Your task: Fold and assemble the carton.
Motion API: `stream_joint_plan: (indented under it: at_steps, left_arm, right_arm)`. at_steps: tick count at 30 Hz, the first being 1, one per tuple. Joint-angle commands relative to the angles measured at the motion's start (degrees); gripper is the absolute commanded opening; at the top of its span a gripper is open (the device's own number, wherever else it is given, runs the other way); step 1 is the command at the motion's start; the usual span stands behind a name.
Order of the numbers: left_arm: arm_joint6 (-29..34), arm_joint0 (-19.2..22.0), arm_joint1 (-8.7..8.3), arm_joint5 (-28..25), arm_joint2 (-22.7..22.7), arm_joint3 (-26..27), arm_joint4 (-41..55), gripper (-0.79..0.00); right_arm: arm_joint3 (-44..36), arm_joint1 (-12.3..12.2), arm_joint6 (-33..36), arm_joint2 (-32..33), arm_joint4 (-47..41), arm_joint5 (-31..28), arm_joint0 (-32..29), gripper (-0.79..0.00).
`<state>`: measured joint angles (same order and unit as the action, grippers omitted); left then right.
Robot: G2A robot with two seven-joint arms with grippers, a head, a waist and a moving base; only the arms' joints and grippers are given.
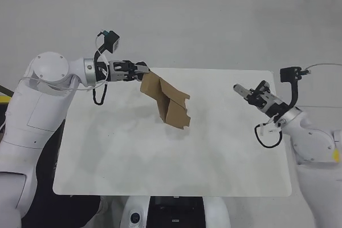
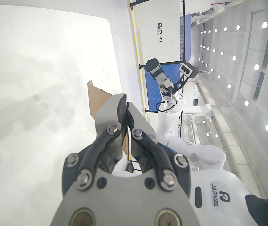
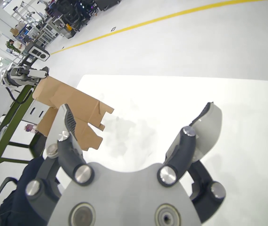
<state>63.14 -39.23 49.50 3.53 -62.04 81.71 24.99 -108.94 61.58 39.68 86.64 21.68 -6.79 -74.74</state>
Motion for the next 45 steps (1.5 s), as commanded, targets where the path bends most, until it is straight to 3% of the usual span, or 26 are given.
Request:
stream_joint_plan:
  at_steps: [1,8,15,26,45]
  left_arm:
    - [0.55,0.39,0.15,-0.09,0.08,0.14,0.73,-0.785]
    - [2.37,2.28,1.08,-0.78,1.57,0.13,3.5,-0.785]
    - [3.64,4.31,2.26,-1.56,4.11,-0.44,4.94,-0.785]
    - [3.52,6.06,3.22,-1.74,4.29,-2.52,7.39,-0.785]
    - [3.07,5.93,3.77,-1.47,2.25,-5.03,10.17,-0.785]
  right_arm:
    - [1.83,0.1,3.01,-1.06,-4.44,0.05,1.05,0.0]
    - [9.29,0.64,12.38,-5.6,-20.61,0.28,4.42,0.0]
    - [13.54,1.46,17.11,-11.37,-30.9,-0.94,6.96,0.0]
    - [18.77,2.4,19.61,-17.63,-36.32,-1.9,9.7,0.0]
    - [22.43,3.68,20.64,-21.78,-48.68,-5.84,10.75,0.0]
